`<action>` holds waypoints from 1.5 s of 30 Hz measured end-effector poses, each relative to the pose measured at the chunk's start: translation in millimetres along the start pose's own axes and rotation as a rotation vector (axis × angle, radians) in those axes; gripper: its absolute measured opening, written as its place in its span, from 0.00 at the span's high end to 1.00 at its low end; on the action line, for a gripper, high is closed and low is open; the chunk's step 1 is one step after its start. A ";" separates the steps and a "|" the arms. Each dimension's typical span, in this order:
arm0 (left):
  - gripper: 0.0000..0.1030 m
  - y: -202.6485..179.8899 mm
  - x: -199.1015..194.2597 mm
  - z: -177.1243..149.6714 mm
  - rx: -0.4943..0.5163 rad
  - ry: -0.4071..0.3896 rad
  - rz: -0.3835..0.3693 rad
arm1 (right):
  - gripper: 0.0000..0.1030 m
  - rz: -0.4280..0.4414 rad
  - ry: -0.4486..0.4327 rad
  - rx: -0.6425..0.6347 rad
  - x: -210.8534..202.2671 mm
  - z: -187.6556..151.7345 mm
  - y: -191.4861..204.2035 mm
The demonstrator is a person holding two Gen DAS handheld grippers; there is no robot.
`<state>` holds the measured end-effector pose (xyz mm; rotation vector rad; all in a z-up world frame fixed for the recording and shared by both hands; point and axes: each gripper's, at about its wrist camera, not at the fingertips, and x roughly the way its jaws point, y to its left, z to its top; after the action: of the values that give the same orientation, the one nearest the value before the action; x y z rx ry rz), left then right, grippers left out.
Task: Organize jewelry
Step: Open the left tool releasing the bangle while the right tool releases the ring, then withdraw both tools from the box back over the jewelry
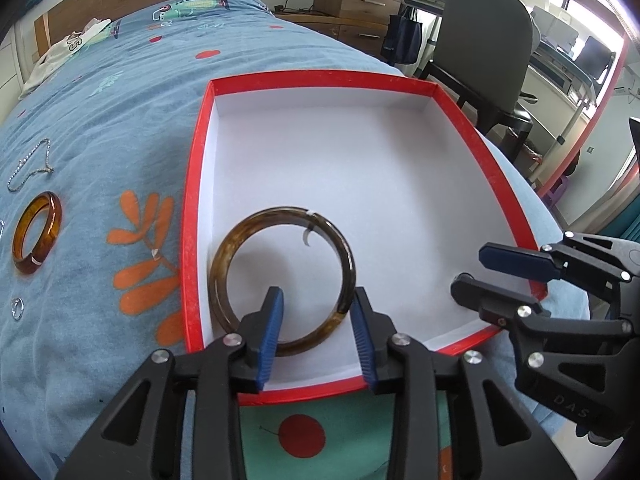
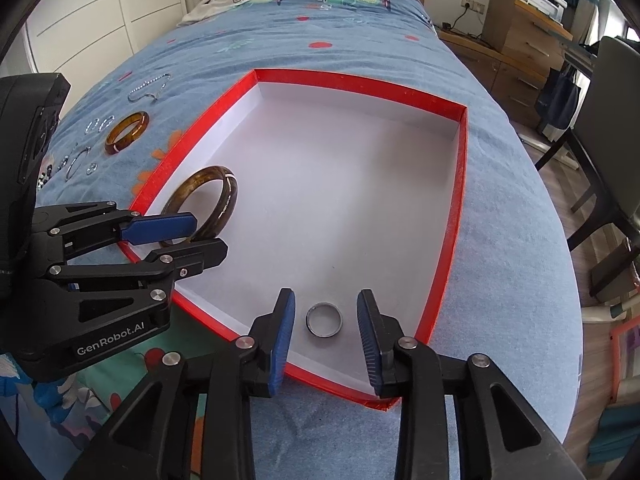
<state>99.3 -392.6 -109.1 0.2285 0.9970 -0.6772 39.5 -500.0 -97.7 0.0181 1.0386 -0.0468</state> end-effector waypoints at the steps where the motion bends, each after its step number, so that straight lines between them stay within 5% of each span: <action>1: 0.67 0.0 0.1 0.0 0.001 -0.001 0.000 | 0.67 0.002 -0.001 0.000 -0.1 0.4 0.4; 20: 0.67 2.8 -11.2 0.4 -0.005 -0.012 -0.072 | 0.60 -0.022 -0.015 0.013 -11.3 1.3 3.4; 29: 0.63 -3.8 -56.9 5.3 0.023 -0.086 -0.128 | 0.59 -0.057 -0.053 0.032 -45.7 2.6 8.1; 36: 0.63 26.7 -127.8 -1.3 0.011 -0.186 -0.057 | 0.58 -0.086 -0.127 0.036 -94.8 3.8 27.4; 45: 0.63 127.2 -234.8 -35.5 -0.104 -0.299 0.120 | 0.58 -0.035 -0.248 -0.012 -143.6 15.6 98.7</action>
<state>68.8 -178.8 51.8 0.0906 0.7230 -0.5300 -15.2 -397.7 33.2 -0.0167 0.7914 -0.0726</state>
